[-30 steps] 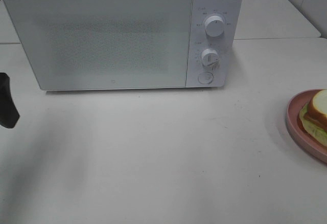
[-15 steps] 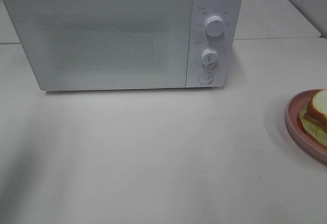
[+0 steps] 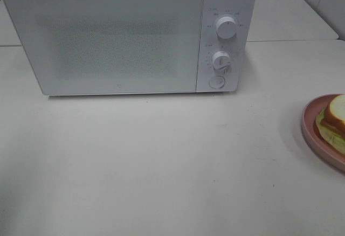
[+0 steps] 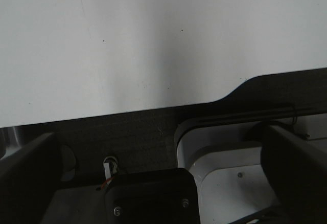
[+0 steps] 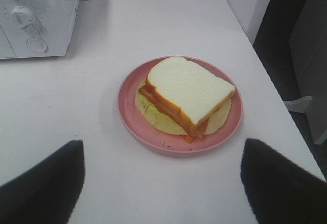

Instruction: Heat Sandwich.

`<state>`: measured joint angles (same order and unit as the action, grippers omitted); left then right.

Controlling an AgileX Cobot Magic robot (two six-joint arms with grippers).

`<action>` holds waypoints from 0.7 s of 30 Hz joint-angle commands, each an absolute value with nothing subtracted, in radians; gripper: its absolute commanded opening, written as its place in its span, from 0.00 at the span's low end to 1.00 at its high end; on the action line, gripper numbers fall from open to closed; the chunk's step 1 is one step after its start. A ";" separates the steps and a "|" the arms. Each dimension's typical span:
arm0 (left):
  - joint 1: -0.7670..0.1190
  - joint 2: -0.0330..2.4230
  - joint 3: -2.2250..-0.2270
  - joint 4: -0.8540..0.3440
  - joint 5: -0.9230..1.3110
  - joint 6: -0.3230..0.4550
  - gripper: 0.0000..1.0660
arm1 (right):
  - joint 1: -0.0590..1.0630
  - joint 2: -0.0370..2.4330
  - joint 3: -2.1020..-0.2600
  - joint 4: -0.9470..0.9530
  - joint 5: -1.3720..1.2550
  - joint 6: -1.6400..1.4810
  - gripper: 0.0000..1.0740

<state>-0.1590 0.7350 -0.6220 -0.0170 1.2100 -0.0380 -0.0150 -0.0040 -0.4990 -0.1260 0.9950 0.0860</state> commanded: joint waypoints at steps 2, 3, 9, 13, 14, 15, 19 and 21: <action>-0.157 0.633 -0.577 -0.010 1.178 -0.044 0.93 | -0.020 -0.031 -0.499 -0.128 0.995 0.079 0.71; -0.157 0.608 -0.569 -0.010 1.173 -0.044 0.93 | -0.020 -0.031 -0.499 -0.128 0.995 0.079 0.71; -0.157 0.401 -0.533 -0.011 1.095 -0.044 0.93 | -0.020 -0.031 -0.499 -0.128 0.995 0.079 0.71; -0.157 0.335 -0.516 -0.011 1.075 -0.043 0.93 | -0.020 -0.031 -0.499 -0.128 0.995 0.079 0.71; -0.157 0.295 -0.516 -0.012 1.075 -0.043 0.93 | -0.020 -0.031 -0.499 -0.128 0.995 0.079 0.71; -0.157 0.281 -0.516 -0.012 1.075 -0.043 0.93 | -0.020 -0.031 -0.499 -0.128 0.995 0.079 0.71; -0.157 0.214 -0.516 -0.012 1.075 -0.043 0.93 | -0.020 -0.031 -0.499 -0.128 0.995 0.079 0.71; -0.157 0.202 -0.516 -0.012 1.075 -0.043 0.93 | -0.020 -0.031 -0.499 -0.128 0.995 0.079 0.71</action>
<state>-0.1580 0.2270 -0.5180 -0.0160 1.0850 -0.0380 -0.0150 -0.0040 -0.4990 -0.1260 0.9950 0.0860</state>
